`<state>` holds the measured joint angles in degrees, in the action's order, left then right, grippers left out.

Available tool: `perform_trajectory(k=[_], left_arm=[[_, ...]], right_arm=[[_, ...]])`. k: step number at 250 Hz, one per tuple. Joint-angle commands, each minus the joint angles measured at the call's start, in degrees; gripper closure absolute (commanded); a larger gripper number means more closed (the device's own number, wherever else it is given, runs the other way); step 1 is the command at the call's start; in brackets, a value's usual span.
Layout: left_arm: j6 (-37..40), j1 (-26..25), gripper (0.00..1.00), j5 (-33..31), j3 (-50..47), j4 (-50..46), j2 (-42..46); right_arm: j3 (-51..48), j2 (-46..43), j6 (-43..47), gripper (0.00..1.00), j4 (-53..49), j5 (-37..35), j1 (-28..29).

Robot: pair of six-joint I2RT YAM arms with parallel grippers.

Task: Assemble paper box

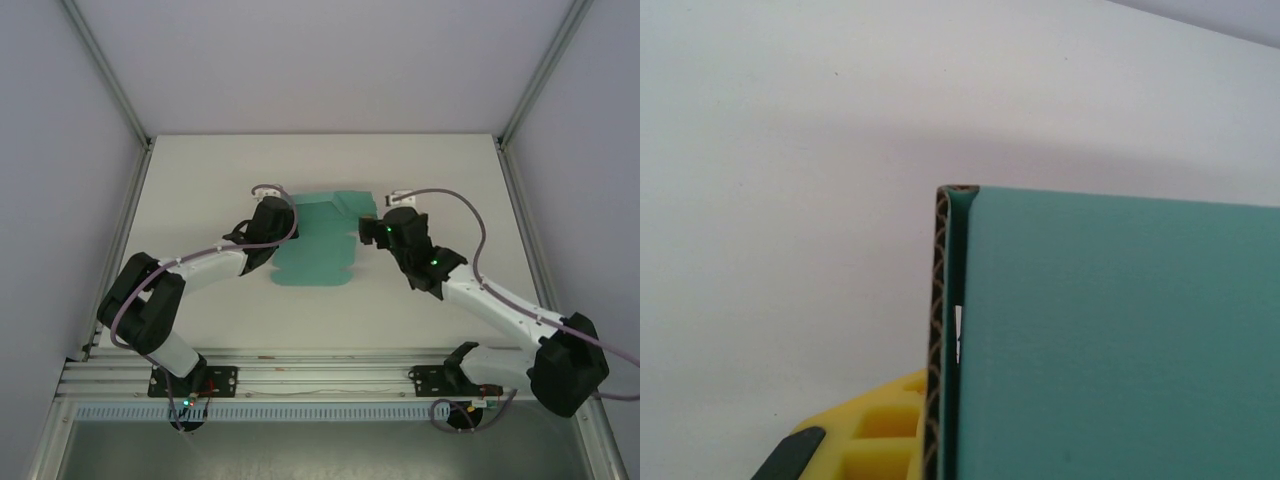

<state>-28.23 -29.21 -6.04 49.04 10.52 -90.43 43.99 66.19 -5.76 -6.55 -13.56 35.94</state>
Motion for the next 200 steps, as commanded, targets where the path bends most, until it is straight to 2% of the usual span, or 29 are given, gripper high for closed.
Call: perform_trajectory(k=[1, 35, 70, 107, 165, 183, 200], left_arm=[[-0.28, 0.12, 1.0, 0.3, 0.94, -0.77, 1.93], [-0.09, 0.12, 1.0, 2.33, 0.97, -0.21, 1.7], [0.0, 0.12, 1.0, 3.24, 0.76, 0.11, 1.58], [-0.86, 0.1, 1.0, 3.82, 0.66, 0.48, 1.62], [-1.86, 0.12, 1.0, 5.38, 1.57, 0.08, 1.23], [-2.47, 0.12, 1.0, 5.92, 1.92, -0.05, 0.97], [-2.95, 0.12, 1.0, 6.55, 2.2, -0.08, 0.75]], right_arm=[[-3.13, 0.08, -2.92, 0.0, -5.14, 2.14, -2.24], [-3.83, 2.06, -1.98, 0.0, 0.26, 4.45, -3.2], [-0.35, 7.33, -1.29, 0.0, 5.34, 4.58, -3.8], [4.06, 12.3, 0.58, 0.0, 8.79, 13.26, -3.8], [6.7, 18.45, 3.62, 0.0, 14.83, 22.81, -3.6], [7.48, 20.99, 3.4, 0.0, 17.52, 21.2, -2.71], [7.4, 23.25, 4.28, 0.0, 21.23, 14.0, -0.83]])
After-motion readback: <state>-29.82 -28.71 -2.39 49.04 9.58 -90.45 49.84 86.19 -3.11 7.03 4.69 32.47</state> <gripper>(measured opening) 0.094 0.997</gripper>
